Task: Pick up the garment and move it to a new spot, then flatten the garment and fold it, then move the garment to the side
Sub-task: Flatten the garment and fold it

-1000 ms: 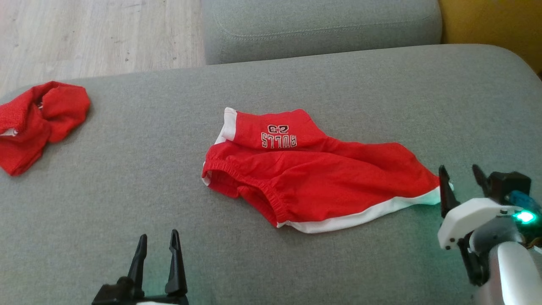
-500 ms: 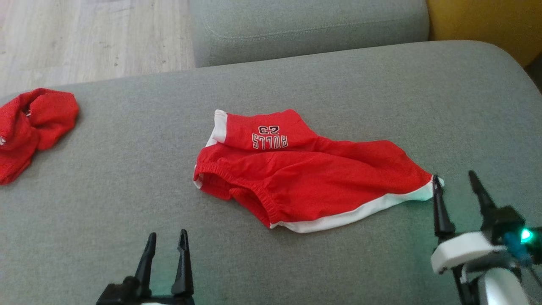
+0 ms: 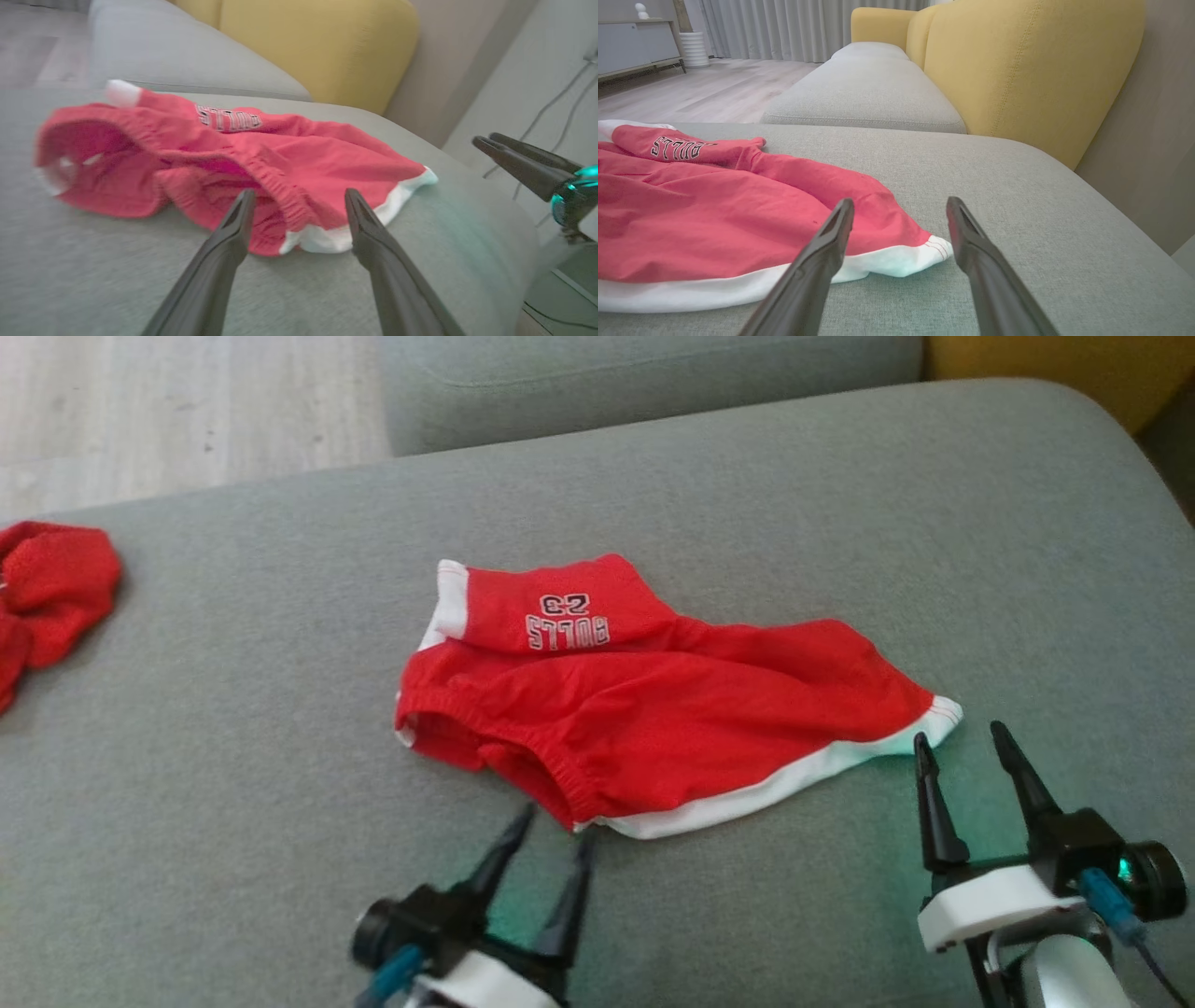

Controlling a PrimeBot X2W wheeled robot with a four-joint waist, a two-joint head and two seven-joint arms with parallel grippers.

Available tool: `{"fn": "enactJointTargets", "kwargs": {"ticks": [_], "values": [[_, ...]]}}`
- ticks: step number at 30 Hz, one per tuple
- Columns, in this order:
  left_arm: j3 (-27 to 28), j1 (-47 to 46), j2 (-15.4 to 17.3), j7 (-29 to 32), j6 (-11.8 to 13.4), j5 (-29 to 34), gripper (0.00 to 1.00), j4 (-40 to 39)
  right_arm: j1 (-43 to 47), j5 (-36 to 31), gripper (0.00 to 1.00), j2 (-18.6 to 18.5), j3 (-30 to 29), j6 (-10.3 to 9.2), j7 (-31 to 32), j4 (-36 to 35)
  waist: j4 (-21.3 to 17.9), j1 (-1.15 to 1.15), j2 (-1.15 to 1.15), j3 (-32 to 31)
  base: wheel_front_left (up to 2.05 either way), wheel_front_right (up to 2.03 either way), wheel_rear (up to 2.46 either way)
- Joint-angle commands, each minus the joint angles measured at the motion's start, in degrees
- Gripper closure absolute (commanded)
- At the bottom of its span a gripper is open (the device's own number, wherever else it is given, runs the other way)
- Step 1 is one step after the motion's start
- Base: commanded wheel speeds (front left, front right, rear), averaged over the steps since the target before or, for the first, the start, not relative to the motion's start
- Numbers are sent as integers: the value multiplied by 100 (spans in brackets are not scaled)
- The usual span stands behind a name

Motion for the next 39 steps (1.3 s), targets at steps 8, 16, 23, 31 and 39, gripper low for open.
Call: {"fn": "enactJointTargets", "kwargs": {"ticks": [8, 16, 23, 31, 39], "values": [[-529, -978, 348, -56, -31, -431, 0, 768, -237, 121, 0, -47, 309, 43, -77, -289, -307, 0, 0, 144, 0, 0, 0], [-809, -1286, 248, -56, -32, -652, 0, 1205, -222, 187, 0, -47, 360, 43, -78, -321, -380, 0, 0, 178, 0, 0, 0], [-935, -1477, 193, -56, -32, -832, 100, 1524, -255, 231, 0, -47, 407, 43, -78, -336, -409, 0, 0, 217, 0, 0, 0], [-1594, -1453, 792, 437, -33, -1775, 100, 1236, -122, 264, 0, -47, 341, 43, -78, -358, -297, 0, 0, 136, 0, 0, 0], [-1565, -892, 2235, 1783, -33, -2912, 100, -335, -7, 339, 0, -47, 373, 43, -78, -320, 113, 0, 0, 124, 0, 0, 0]]}}
